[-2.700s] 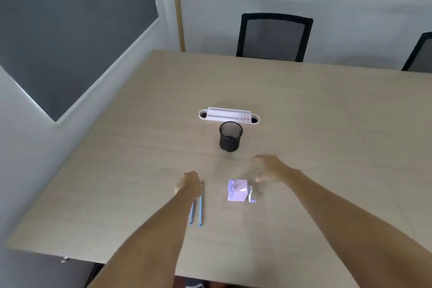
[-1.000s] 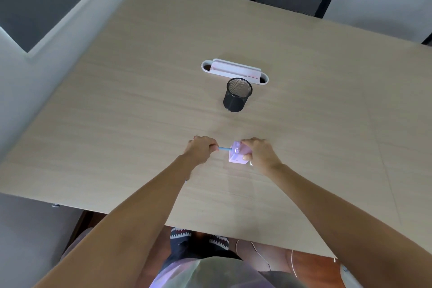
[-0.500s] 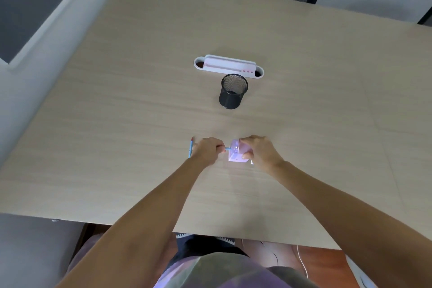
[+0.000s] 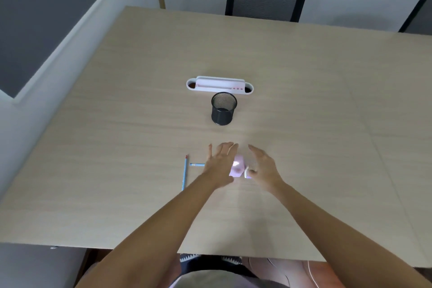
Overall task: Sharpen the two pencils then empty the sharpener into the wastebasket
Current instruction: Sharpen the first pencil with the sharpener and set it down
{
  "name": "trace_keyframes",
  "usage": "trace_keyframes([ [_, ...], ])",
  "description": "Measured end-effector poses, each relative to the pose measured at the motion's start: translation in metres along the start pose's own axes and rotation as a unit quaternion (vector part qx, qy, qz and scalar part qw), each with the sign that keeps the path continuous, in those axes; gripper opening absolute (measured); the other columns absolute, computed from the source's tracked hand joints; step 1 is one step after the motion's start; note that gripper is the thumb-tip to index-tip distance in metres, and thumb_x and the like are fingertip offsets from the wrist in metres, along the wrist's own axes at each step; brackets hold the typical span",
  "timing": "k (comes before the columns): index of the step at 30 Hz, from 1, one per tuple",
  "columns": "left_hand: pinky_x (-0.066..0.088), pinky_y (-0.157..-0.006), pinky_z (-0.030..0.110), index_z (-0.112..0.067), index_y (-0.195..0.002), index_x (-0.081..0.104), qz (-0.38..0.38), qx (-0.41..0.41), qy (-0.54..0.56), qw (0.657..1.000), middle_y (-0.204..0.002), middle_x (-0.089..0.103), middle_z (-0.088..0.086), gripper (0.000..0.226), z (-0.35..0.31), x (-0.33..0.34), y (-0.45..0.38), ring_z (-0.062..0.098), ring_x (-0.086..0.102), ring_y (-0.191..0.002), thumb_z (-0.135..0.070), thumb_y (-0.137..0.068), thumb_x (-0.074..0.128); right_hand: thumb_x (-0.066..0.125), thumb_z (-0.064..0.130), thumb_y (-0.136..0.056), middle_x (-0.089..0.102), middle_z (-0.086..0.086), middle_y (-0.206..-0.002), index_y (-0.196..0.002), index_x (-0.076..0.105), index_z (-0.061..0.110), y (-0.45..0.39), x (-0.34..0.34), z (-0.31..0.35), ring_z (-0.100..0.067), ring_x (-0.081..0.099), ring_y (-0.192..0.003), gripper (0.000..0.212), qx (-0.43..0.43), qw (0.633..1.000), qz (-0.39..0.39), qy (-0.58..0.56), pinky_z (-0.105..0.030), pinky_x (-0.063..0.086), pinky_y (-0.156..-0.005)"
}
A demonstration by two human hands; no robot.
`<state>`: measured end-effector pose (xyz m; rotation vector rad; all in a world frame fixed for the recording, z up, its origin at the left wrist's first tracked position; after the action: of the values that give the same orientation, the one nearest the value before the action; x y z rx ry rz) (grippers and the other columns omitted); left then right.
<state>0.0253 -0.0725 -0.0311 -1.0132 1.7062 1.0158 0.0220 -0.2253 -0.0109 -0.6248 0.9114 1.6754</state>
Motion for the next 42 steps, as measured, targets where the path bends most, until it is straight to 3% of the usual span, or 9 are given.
trace_keyframes([
  [5,0.026,-0.111,0.044,-0.012,-0.129,0.039,0.038,-0.04,-0.078,0.995,-0.131,0.048,0.005,0.062,-0.023,0.013,-0.021,0.025,0.043,-0.124,-0.02,-0.077,0.071,0.055,0.001,-0.08,0.065,-0.022,-0.103,-0.107,0.06,-0.001,0.009,0.01,-0.025,-0.036,0.059,-0.099,0.028,0.019,0.991,0.074,0.113,-0.036,0.044,-0.083],
  [8,0.042,-0.087,0.034,-0.011,-0.119,0.046,0.034,-0.086,-0.082,0.992,-0.118,0.057,0.005,0.051,-0.026,0.022,-0.027,0.025,0.052,-0.109,-0.022,-0.077,0.072,0.058,0.003,-0.082,0.063,-0.021,-0.098,-0.1,0.063,0.001,0.008,0.021,-0.027,-0.034,0.058,-0.091,0.02,-0.005,0.989,0.105,0.107,-0.034,0.043,-0.078],
  [12,0.04,-0.066,0.031,-0.01,-0.112,0.048,0.017,-0.099,-0.097,0.99,-0.108,0.06,0.005,0.043,-0.025,0.027,-0.024,0.025,0.055,-0.099,-0.019,-0.076,0.069,0.051,0.0,-0.086,0.048,-0.011,-0.08,-0.073,0.055,0.009,0.004,0.03,-0.028,-0.023,0.045,-0.075,0.016,-0.031,0.986,0.124,0.11,-0.027,0.032,-0.064],
  [17,0.039,-0.06,0.03,-0.012,-0.103,0.051,-0.003,-0.12,-0.11,0.987,-0.097,0.063,0.004,0.03,-0.025,0.034,-0.007,0.024,0.059,-0.089,-0.017,-0.076,0.063,0.049,0.004,-0.09,0.059,-0.021,-0.094,-0.091,0.063,-0.001,0.006,0.041,-0.034,-0.033,0.059,-0.089,0.015,-0.079,0.974,0.144,0.153,-0.034,0.038,-0.067],
  [21,0.036,-0.056,0.029,-0.01,-0.102,0.051,-0.003,-0.134,-0.114,0.984,-0.095,0.062,0.005,0.037,-0.029,0.034,-0.005,0.023,0.058,-0.088,-0.023,-0.073,0.071,0.047,0.001,-0.091,0.061,-0.021,-0.102,-0.098,0.062,-0.002,0.01,0.043,-0.032,-0.034,0.058,-0.095,0.017,-0.101,0.966,0.166,0.168,-0.036,0.042,-0.076],
  [27,0.047,-0.058,0.031,-0.008,-0.102,0.05,-0.023,-0.136,-0.109,0.984,-0.096,0.061,0.007,0.037,-0.031,0.034,-0.004,0.025,0.056,-0.091,-0.022,-0.074,0.071,0.045,0.001,-0.093,0.059,-0.018,-0.103,-0.102,0.059,0.0,0.018,0.02,-0.033,-0.033,0.057,-0.096,0.017,-0.186,0.954,0.16,0.172,-0.029,0.037,-0.072],
  [33,0.038,-0.032,0.014,-0.018,-0.06,0.062,-0.075,-0.116,-0.129,0.982,-0.051,0.059,-0.005,0.041,-0.037,0.022,0.002,0.014,0.058,-0.049,-0.03,-0.029,0.086,0.046,0.001,-0.092,0.06,-0.011,-0.101,-0.1,0.06,0.007,0.005,0.0,-0.025,-0.025,0.055,-0.097,0.017,-0.271,0.937,0.11,0.191,-0.034,0.047,-0.084],
  [38,0.037,-0.032,0.015,-0.019,-0.062,0.063,-0.063,-0.122,-0.124,0.983,-0.053,0.058,-0.006,0.05,-0.036,0.022,0.0,0.013,0.057,-0.049,-0.025,-0.02,0.09,0.054,-0.003,-0.087,0.059,-0.015,-0.085,-0.081,0.064,0.002,-0.034,-0.005,-0.016,-0.028,0.058,-0.083,0.013,-0.219,0.958,0.036,0.18,-0.034,0.047,-0.072],
  [42,0.035,-0.032,0.015,-0.019,-0.061,0.062,-0.056,-0.111,-0.112,0.986,-0.052,0.057,-0.007,0.042,-0.035,0.02,-0.001,0.013,0.056,-0.048,-0.026,-0.028,0.086,0.062,0.005,-0.076,0.062,-0.018,-0.087,-0.076,0.066,0.0,-0.047,0.018,-0.012,-0.028,0.059,-0.088,0.006,-0.182,0.951,0.12,0.22,-0.032,0.046,-0.071],
])
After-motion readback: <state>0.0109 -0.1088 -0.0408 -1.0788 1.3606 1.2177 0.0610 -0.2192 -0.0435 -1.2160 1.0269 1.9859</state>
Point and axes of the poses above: each hand's wrist, its own y-axis away from the middle knuckle, its own x-axis out of the palm, z = x × y, the point moved 2 cm from there along -y, towards the middle knuckle
